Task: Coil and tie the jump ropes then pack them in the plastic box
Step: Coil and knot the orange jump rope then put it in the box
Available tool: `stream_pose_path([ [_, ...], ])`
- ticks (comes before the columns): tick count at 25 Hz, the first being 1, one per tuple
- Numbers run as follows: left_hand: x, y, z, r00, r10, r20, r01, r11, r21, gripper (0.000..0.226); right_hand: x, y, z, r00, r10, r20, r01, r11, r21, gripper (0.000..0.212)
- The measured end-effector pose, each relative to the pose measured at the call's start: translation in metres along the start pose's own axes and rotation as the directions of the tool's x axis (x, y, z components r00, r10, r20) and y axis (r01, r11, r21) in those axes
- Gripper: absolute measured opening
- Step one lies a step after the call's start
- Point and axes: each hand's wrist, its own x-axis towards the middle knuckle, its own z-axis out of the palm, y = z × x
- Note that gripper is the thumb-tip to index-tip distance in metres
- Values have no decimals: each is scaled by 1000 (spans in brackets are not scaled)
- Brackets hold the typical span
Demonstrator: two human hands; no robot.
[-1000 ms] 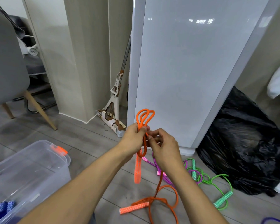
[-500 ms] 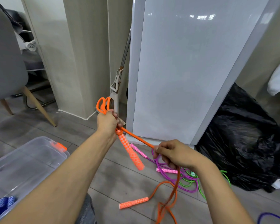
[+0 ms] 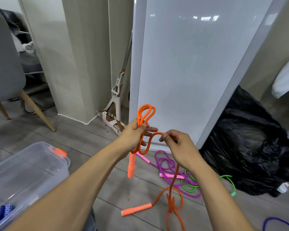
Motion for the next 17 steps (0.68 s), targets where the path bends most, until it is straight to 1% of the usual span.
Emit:
stream_pose_path([
  [2, -3, -3, 8, 999, 22, 46, -26, 995, 91, 13, -2, -2, 4, 999, -32, 32, 31, 999, 16, 24],
  [5, -5, -9, 12, 988, 69, 140, -100, 969, 224, 14, 0, 1, 7, 999, -41, -6, 41, 997, 72, 23],
  [8, -7, -10, 13, 971, 81, 225, -147, 943, 298, 14, 1, 4, 7, 996, -26, -88, 27, 999, 18, 21],
  [11, -7, -8, 9, 962, 54, 269, -169, 889, 426, 15, -3, 3, 8, 995, 17, -98, -18, 1000, -2, 20],
  [14, -10, -6, 6, 953, -12, 303, -118, 906, 406, 15, -4, 3, 9, 992, 47, -115, -52, 998, -43, 23],
  [15, -10, -5, 6, 956, -13, 293, -108, 914, 392, 15, -3, 2, 8, 992, 66, -112, -72, 996, -46, 25],
  [17, -8, -6, 5, 978, 6, 209, -77, 940, 333, 15, 0, 4, 7, 993, 91, -69, -94, 995, -40, 27],
])
